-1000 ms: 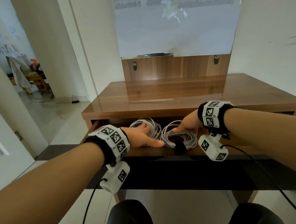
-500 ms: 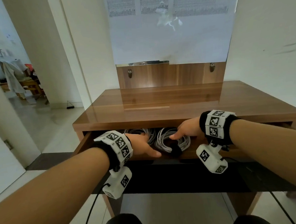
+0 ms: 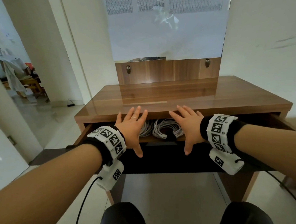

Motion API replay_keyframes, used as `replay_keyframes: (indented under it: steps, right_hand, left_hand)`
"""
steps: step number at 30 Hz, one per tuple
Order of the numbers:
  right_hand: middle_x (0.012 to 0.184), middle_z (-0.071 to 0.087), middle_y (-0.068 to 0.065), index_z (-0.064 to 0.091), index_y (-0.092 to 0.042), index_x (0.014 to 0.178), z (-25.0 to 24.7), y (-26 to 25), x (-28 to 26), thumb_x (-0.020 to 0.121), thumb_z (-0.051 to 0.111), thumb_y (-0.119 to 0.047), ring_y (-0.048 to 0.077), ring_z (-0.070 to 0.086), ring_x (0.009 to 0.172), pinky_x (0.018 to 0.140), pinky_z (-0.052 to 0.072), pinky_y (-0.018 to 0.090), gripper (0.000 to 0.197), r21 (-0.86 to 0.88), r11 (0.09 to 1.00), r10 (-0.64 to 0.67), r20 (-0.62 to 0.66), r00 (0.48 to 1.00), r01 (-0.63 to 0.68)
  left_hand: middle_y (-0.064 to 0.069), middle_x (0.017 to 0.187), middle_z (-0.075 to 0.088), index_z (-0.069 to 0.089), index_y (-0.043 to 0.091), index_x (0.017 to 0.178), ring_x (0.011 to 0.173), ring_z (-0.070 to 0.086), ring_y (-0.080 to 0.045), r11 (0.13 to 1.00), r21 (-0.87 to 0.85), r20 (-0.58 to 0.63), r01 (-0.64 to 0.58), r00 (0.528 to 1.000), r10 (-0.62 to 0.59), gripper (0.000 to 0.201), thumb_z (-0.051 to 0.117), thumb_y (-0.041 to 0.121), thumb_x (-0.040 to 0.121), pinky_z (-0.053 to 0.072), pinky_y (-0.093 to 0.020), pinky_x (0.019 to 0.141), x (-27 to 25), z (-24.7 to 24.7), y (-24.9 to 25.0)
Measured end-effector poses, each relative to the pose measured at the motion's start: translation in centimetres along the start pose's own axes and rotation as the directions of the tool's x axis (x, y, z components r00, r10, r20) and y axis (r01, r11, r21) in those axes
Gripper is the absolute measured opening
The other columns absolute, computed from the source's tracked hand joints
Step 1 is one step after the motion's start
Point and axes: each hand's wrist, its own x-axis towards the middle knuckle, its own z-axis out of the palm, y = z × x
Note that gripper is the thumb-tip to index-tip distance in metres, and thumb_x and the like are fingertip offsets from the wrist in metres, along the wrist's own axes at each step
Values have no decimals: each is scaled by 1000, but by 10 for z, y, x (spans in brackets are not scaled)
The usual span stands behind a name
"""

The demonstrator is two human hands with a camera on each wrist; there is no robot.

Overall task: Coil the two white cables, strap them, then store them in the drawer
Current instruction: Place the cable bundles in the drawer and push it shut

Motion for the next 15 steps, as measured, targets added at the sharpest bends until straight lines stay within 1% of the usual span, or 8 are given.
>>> replay_keyframes:
  steps: [2, 4, 7, 9, 11, 13, 14, 15]
  right_hand:
    - [156, -28, 6, -22, -26, 149, 2, 6, 5, 50, 87, -55, 28, -23, 144, 116, 1, 58, 150, -24, 1000, 8, -86, 996, -10]
    - [157, -27, 6, -20, -25, 149, 3, 11, 11, 50, 87, -57, 27, -23, 144, 116, 0, 58, 150, -10, 999, 31, -125, 992, -32]
    - [159, -21, 5, -16, -22, 151, 5, 22, 24, 52, 85, -58, 26, -18, 146, 117, 1, 57, 146, 67, 991, 123, -106, 987, -116]
    - [161, -14, 4, -13, -20, 152, 8, 29, 31, 55, 84, -59, 26, -13, 147, 116, 1, 57, 143, 83, 985, 158, -90, 983, -151]
    - [161, -1, 4, -6, -20, 153, 12, 34, 37, 57, 83, -58, 28, -1, 148, 117, 4, 57, 136, 70, 987, 150, -131, 980, -142]
    - [156, 18, 5, 8, -20, 152, 12, 40, 40, 60, 83, -55, 31, 17, 143, 116, 16, 53, 124, 55, 993, 115, -212, 971, -106]
    - [152, 26, 4, 15, -20, 150, 11, 43, 41, 62, 83, -52, 32, 24, 139, 114, 23, 50, 116, 51, 995, 97, -246, 964, -87]
    - [147, 32, 4, 21, -22, 148, 11, 46, 42, 64, 82, -48, 31, 29, 134, 111, 29, 48, 107, 53, 996, 84, -276, 957, -73]
  left_hand:
    - [-7, 160, -30, -25, 20, 151, 147, -26, -26, 998, -22, -72, 62, 995, -63, 155, 87, 60, 52, -6, -60, 118, 2, 3, -5]
    - [-8, 161, -26, -23, 16, 152, 148, -24, -26, 991, -55, -97, 119, 988, -124, 153, 86, 61, 54, -4, -59, 119, 6, 4, -6]
    - [-8, 163, -19, -18, 11, 153, 149, -20, -25, 980, -91, -82, 177, 979, -184, 148, 85, 60, 58, -3, -57, 120, 18, 2, -7]
    - [-7, 165, -11, -11, 9, 155, 151, -15, -24, 977, -100, -80, 187, 978, -195, 143, 84, 59, 61, -2, -56, 120, 29, 1, -8]
    - [-9, 165, 4, 1, 7, 156, 152, -1, -25, 978, -102, -96, 180, 977, -190, 133, 82, 58, 64, 0, -55, 121, 39, 0, -10]
    - [-11, 158, 27, 21, 6, 151, 147, 21, -27, 981, -102, -141, 165, 974, -179, 117, 82, 57, 65, 6, -52, 122, 47, 0, -11]
    - [-11, 150, 37, 31, 7, 145, 141, 31, -28, 982, -107, -180, 159, 968, -176, 107, 83, 56, 65, 13, -50, 121, 50, 1, -11]
    - [-11, 141, 43, 38, 8, 137, 134, 37, -29, 980, -123, -219, 155, 959, -179, 96, 84, 53, 65, 23, -48, 118, 53, 3, -11]
